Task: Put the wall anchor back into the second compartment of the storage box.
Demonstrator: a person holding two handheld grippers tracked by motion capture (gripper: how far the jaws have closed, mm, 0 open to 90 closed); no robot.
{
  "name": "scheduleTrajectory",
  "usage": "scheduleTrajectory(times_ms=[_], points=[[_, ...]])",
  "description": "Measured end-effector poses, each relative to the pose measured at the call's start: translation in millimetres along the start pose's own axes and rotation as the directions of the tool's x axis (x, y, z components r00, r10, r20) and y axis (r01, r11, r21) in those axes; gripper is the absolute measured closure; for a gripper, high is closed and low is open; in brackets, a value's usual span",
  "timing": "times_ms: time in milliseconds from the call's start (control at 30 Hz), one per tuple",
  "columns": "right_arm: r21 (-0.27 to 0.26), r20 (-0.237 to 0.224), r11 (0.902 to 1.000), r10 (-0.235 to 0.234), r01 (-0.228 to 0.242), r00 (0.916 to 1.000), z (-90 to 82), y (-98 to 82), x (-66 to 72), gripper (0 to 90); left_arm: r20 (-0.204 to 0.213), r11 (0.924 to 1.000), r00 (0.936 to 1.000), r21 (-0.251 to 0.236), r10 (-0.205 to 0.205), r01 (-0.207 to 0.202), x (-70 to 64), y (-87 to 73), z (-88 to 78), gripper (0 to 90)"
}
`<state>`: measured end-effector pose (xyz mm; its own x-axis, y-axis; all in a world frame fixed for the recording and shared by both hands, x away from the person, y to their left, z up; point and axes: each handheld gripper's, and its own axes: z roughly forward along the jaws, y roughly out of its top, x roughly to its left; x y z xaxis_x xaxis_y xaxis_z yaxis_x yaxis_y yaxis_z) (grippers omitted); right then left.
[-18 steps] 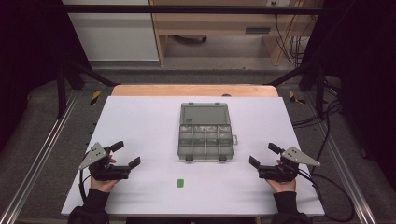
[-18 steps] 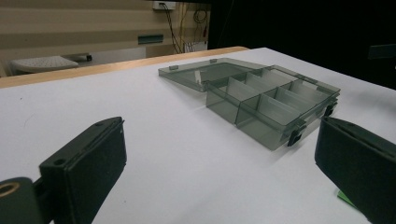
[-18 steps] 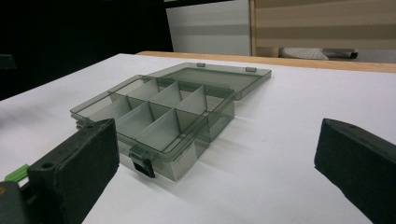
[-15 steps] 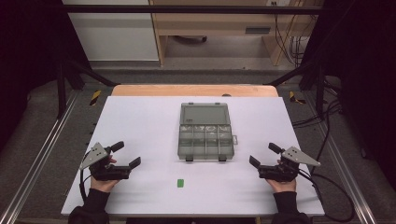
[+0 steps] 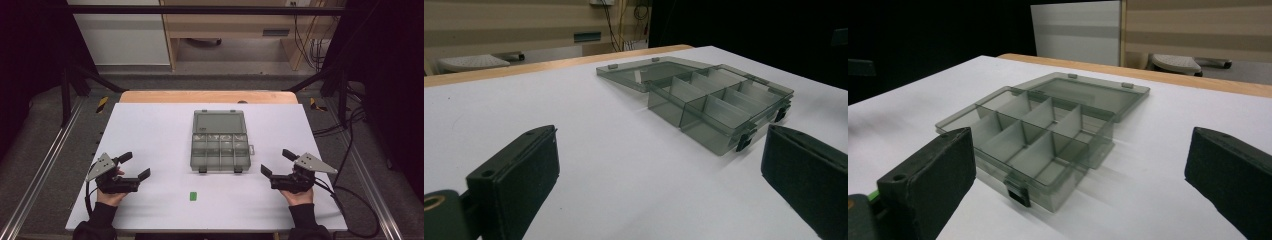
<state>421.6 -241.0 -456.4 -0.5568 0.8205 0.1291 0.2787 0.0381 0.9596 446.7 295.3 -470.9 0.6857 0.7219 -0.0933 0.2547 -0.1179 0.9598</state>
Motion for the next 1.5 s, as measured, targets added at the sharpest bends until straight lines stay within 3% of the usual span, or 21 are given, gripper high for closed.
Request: scheduleTrajectory(times_ms=[333,500,767,933,1000,1067,1133,1167,1200,1233,1433,1467,1500], points=[[0.048,-0.006,0.9973,-0.056,0.057,0.9984,15.1,23.9,36.9,1.9,-0.002,1.0,1.0,0.005,0.0,0.0,0.1,-0.7,0.7,1.5],[0.091,-0.077,0.9941,-0.052,0.059,0.9956,29.1,32.1,62.6,2.8,-0.005,1.0,1.0,0.002,-0.003,0.003,0.4,-1.0,0.2,1.4],[0.15,-0.119,0.986,-0.055,0.073,0.9913,44.0,31.8,90.1,3.7,-0.01,1.0,0.9999,0.003,-0.003,0.003,0.5,-1.5,0.3,1.4],[0.218,-0.155,0.9681,-0.091,0.124,0.9837,62.2,24.1,114.7,5.6,-0.01,1.0,0.9999,0.005,-0.003,0.003,0.3,-1.7,0.7,1.3],[0.227,-0.161,0.9651,-0.095,0.131,0.9823,65.4,22.2,118.6,6.0,-0.009,1.0,1.0,0.005,-0.002,0.002,0.2,-1.7,0.7,1.3],[0.258,-0.178,0.9549,-0.103,0.147,0.9786,74.7,17.2,128.6,7.4,-0.008,1.0,1.0,0.006,-0.002,0.002,0.1,-1.8,0.8,1.3],[0.269,-0.184,0.9521,-0.098,0.146,0.978,77.6,15.5,131.2,7.7,-0.009,1.0,1.0,0.007,-0.001,0.002,0.0,-1.9,1.0,1.3],[0.288,-0.191,0.9437,-0.11,0.162,0.9755,82.8,11.6,136.6,9.3,-0.009,1.0,1.0,0.008,0.0,0.001,0.0,-2.0,1.1,1.3],[0.288,-0.191,0.9437,-0.11,0.162,0.9755,82.8,11.6,136.6,9.3,-0.009,1.0,1.0,0.008,0.0,0.0,0.0,-2.1,1.2,1.3],[0.308,-0.198,0.9349,-0.119,0.177,0.9729,88.1,6.6,141.8,10.9,-0.011,1.0,0.9999,0.01,0.001,-0.001,0.1,-2.1,1.3,1.3],[0.356,-0.214,0.9182,-0.101,0.174,0.9717,99.5,-6.4,148.9,17.3,-0.015,0.9999,0.9999,0.011,0.0,0.0,0.5,-2.4,1.3,1.3],[0.372,-0.218,0.9106,-0.102,0.179,0.9707,103.5,-10.6,152.4,19.7,-0.015,0.9999,0.9999,0.011,-0.001,0.002,0.6,-2.5,1.4,1.3],[0.372,-0.218,0.9106,-0.102,0.179,0.9707,103.5,-10.6,152.4,19.7,-0.016,0.9999,0.9999,0.012,-0.001,0.001,0.6,-2.6,1.4,1.3]])
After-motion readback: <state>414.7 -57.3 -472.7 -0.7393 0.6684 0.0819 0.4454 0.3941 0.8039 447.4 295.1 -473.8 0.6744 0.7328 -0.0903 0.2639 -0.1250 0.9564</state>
